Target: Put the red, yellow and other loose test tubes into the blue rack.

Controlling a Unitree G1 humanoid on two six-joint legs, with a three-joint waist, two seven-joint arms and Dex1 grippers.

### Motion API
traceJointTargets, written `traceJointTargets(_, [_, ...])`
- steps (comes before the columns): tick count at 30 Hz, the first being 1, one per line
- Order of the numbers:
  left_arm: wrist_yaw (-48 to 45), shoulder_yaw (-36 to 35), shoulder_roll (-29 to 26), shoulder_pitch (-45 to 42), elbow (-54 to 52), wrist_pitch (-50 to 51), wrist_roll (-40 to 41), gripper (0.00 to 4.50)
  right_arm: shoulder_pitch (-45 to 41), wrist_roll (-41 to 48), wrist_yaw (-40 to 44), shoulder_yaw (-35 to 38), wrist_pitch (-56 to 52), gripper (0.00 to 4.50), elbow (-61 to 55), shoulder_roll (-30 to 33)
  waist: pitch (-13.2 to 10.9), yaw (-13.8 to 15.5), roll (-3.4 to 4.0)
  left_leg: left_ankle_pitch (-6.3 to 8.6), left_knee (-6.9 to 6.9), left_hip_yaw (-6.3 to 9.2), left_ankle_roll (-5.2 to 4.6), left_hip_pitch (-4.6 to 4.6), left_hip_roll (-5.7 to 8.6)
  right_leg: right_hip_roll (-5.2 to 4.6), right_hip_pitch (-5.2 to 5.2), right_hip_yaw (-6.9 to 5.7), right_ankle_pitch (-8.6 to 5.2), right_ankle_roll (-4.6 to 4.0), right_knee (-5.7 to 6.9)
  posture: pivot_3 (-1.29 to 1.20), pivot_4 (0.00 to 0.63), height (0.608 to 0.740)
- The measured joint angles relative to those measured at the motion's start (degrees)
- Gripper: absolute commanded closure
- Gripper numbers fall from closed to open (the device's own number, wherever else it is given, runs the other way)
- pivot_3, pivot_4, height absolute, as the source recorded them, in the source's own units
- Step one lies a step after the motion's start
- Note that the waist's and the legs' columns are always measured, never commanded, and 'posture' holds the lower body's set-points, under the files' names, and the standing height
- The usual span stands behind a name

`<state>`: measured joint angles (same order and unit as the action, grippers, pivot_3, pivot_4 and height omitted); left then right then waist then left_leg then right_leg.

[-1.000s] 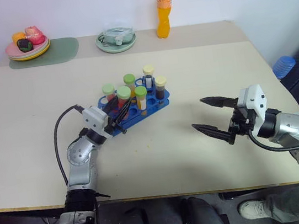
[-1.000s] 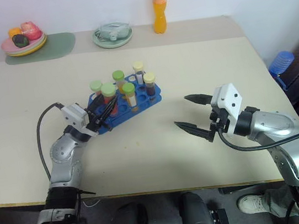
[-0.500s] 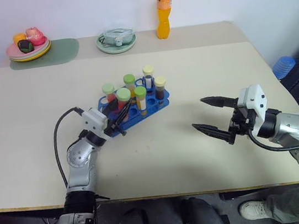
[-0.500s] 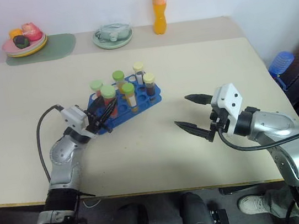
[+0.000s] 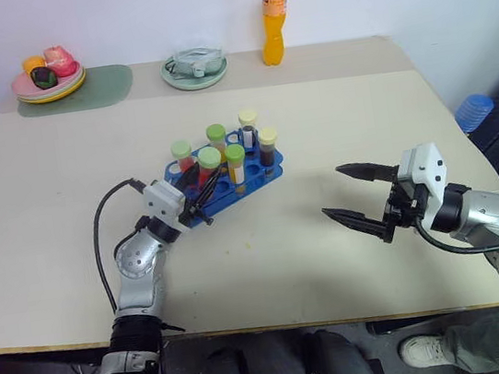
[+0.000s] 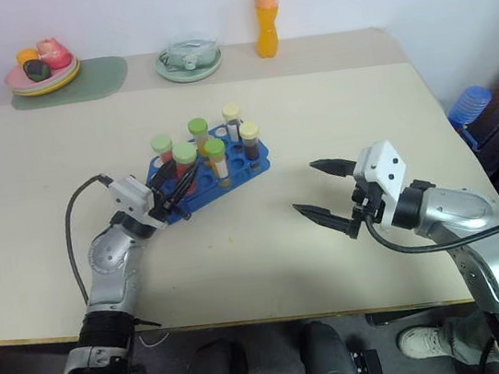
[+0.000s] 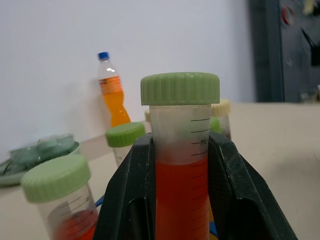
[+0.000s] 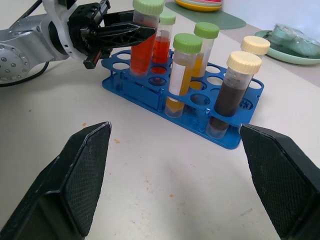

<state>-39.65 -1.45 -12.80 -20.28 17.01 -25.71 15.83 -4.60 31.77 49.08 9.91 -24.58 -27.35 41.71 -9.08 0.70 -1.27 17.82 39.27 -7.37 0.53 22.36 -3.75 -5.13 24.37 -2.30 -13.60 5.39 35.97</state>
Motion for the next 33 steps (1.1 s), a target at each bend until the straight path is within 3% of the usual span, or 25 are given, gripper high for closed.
traceJointTargets(10, [-3.07,-1.65,-0.13,1.30,3.32,-0.16,2.99,3.69,0.89,0.01,0.13,0.78,0.00,0.30,-0.03,0.46,-0.02,-0.29,-0.03,0.03,-0.01,0.00,-0.06,0.02,-0.01,0.01,0.00,-0.01,0.00,0.00,-0.08,0.00,0.150,0.740])
traceJointTargets(17, [-3.09,-0.39,0.23,3.16,1.43,1.77,1.95,0.31,1.20,0.04,0.22,1.06,0.00,0.30,-0.16,0.62,-0.02,-0.20,-0.03,0.04,-0.02,0.00,-0.07,0.03,-0.01,0.01,0.00,-0.01,0.00,0.00,-0.10,0.00,0.150,0.740])
traceJointTargets(18, [-3.01,-0.07,-0.11,3.54,0.31,2.44,1.63,0.06,1.33,0.04,0.21,1.09,0.00,0.30,-0.41,0.63,-0.02,-0.15,-0.03,0.04,-0.02,0.01,-0.07,0.04,-0.01,0.01,0.00,-0.01,0.00,0.00,-0.11,0.00,0.150,0.740])
traceJointTargets(23, [-2.74,0.28,-2.74,6.48,-7.72,8.82,2.32,0.06,2.80,0.04,-0.04,1.85,0.01,0.30,-1.71,0.65,-0.02,-0.21,-0.03,0.05,-0.02,0.00,-0.09,0.05,-0.02,0.00,0.00,-0.01,0.00,0.00,-0.12,0.00,0.150,0.740])
traceJointTargets(33, [-2.65,-2.09,-13.72,12.62,-19.82,25.47,4.85,0.06,7.94,-0.10,-3.16,2.75,1.45,0.30,-1.76,-1.90,-0.03,-0.33,-0.02,0.06,-0.05,-0.01,-0.09,0.04,-0.05,0.01,0.03,0.00,-0.01,-0.02,-0.13,0.00,0.150,0.740])
